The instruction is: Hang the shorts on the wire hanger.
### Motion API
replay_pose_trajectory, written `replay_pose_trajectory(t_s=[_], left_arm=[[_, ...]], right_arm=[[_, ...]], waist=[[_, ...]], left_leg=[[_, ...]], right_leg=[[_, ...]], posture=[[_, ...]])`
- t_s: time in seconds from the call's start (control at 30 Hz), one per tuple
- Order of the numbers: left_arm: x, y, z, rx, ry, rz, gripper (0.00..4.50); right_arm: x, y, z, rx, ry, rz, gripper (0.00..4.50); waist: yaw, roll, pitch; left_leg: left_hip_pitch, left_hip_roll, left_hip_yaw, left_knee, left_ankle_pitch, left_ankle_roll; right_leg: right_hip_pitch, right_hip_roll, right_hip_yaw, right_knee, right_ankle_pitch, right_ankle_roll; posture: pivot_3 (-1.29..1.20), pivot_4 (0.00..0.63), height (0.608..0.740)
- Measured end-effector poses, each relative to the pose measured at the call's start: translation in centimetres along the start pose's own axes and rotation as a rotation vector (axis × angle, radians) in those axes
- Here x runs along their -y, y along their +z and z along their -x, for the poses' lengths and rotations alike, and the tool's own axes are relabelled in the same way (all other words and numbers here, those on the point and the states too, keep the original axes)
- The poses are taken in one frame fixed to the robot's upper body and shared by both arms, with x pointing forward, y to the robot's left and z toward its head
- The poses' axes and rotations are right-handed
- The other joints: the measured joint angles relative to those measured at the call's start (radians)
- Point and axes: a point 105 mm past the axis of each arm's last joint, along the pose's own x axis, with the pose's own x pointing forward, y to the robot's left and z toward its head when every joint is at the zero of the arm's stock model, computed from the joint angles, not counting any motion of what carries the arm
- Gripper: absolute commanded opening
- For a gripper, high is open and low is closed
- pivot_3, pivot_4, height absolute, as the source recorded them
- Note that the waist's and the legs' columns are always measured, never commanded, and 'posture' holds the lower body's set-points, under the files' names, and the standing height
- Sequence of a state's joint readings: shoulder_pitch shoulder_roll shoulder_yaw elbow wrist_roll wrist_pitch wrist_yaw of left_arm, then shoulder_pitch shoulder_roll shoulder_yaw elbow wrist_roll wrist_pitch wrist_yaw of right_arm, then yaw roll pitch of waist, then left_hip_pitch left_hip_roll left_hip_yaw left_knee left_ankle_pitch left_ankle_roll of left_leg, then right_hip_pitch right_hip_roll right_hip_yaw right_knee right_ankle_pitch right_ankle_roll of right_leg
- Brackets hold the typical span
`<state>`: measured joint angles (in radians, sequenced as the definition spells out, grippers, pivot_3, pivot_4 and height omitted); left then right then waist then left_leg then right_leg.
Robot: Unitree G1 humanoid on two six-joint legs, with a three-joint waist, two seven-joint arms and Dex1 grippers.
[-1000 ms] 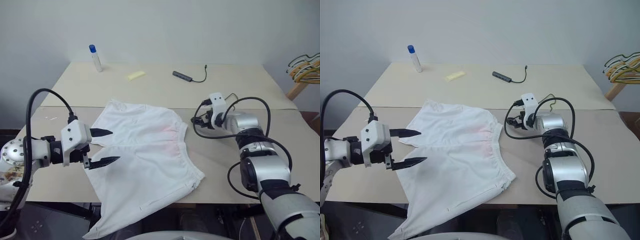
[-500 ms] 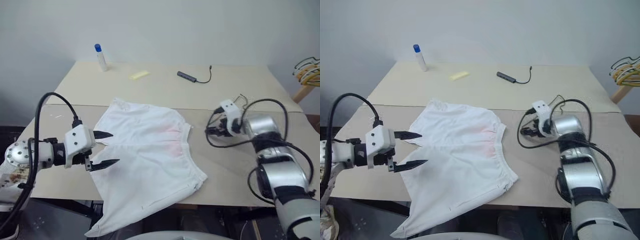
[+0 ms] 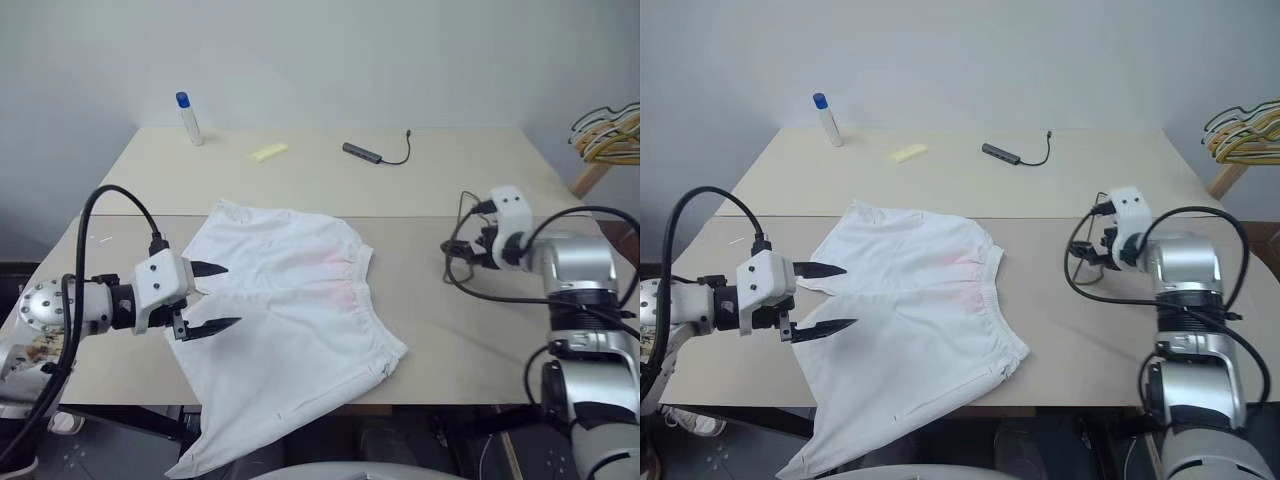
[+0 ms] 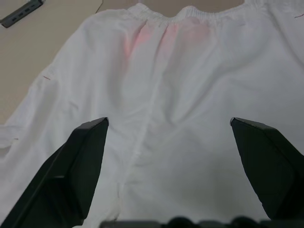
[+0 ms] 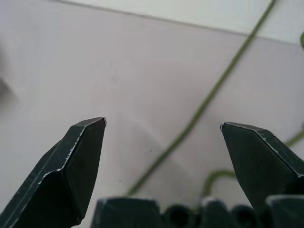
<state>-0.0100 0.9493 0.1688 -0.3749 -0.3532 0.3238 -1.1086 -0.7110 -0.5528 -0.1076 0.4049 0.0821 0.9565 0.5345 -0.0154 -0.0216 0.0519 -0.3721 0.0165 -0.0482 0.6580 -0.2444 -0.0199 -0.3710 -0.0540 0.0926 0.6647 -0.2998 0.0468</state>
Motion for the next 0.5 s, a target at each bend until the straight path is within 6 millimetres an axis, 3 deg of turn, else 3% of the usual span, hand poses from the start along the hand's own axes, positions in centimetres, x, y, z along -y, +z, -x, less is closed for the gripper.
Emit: replay_pose_trajectory(t_s=[0.17,0.33,0.5], left_arm=[[0.0,-0.1,0.0,-0.002,0.001,0.005,4.46],[0.1,-0.2,0.0,0.001,0.003,0.010,4.46],[0.2,-0.1,-0.2,0.016,0.005,0.021,4.46]], right_arm=[[-0.2,-1.4,-2.7,0.000,-0.099,-0.110,4.49],[1.4,-0.4,-3.1,0.061,-0.232,-0.185,4.49],[0.5,-1.1,-3.8,0.033,-0.191,-0.167,4.49]], waist=[[0.003,0.000,0.000],[0.003,0.001,0.001],[-0.004,0.001,0.000]], left_leg=[[-0.003,-0.002,0.001,0.000,0.000,0.000],[-0.003,-0.002,0.000,0.000,0.000,0.000],[-0.002,-0.002,0.001,0.000,0.000,0.000]], right_leg=[[-0.002,-0.003,0.000,0.000,0.001,0.001],[-0.002,-0.002,0.000,0.000,0.001,0.001],[-0.002,-0.002,0.001,0.000,0.001,0.001]], posture=[[0.10,0.000,0.740],[0.10,0.000,0.740],[0.10,0.000,0.740]])
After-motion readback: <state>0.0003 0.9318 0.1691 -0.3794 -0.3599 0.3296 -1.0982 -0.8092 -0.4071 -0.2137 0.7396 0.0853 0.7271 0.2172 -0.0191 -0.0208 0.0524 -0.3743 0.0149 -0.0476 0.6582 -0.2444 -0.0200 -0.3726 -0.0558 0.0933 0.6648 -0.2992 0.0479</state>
